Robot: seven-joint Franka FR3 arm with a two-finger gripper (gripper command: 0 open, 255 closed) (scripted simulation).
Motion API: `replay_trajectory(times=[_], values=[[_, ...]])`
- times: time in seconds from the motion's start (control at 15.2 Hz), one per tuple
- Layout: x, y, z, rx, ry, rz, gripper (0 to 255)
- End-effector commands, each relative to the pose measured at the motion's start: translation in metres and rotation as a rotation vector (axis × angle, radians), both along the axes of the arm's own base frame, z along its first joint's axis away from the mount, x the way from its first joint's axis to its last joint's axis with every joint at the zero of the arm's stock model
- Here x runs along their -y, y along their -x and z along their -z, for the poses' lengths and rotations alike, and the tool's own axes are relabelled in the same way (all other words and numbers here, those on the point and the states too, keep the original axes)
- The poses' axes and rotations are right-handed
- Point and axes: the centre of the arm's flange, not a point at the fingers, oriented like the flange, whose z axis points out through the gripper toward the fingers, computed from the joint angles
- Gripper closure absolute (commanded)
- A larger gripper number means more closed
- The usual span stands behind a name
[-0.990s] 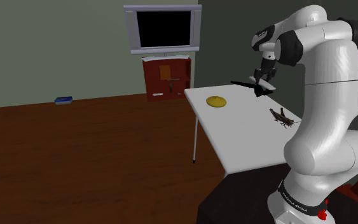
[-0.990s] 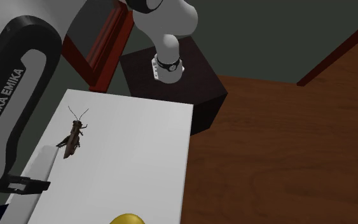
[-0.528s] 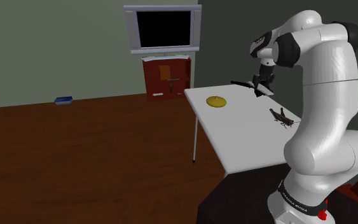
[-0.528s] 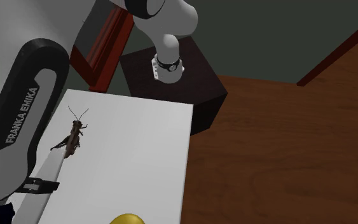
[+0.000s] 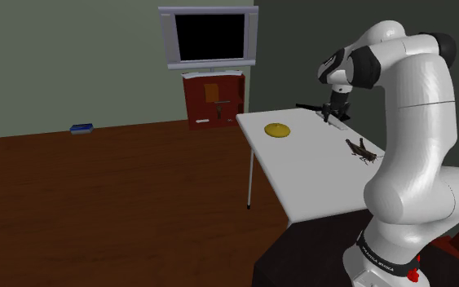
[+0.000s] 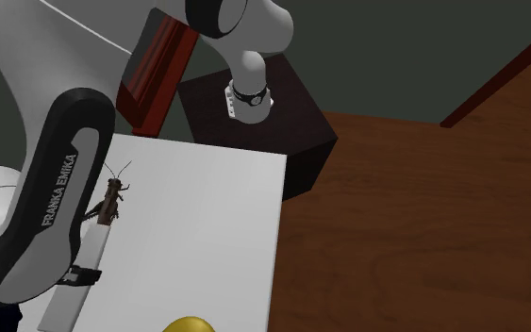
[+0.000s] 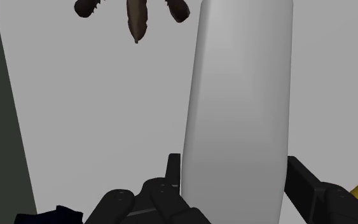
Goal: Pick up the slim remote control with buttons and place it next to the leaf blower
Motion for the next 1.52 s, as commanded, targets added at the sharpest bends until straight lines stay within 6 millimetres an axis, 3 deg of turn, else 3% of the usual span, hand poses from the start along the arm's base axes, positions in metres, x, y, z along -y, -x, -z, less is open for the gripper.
replay_trajectory(times=[0.0,1.32,1.45], values=[[0.0,0.0,0.01,0.001,0.001,0.0,255],[0.0,0.0,0.117,0.001,0.001,0.0,255],[0.0,0.0,0.117,0.001,0.001,0.0,255]])
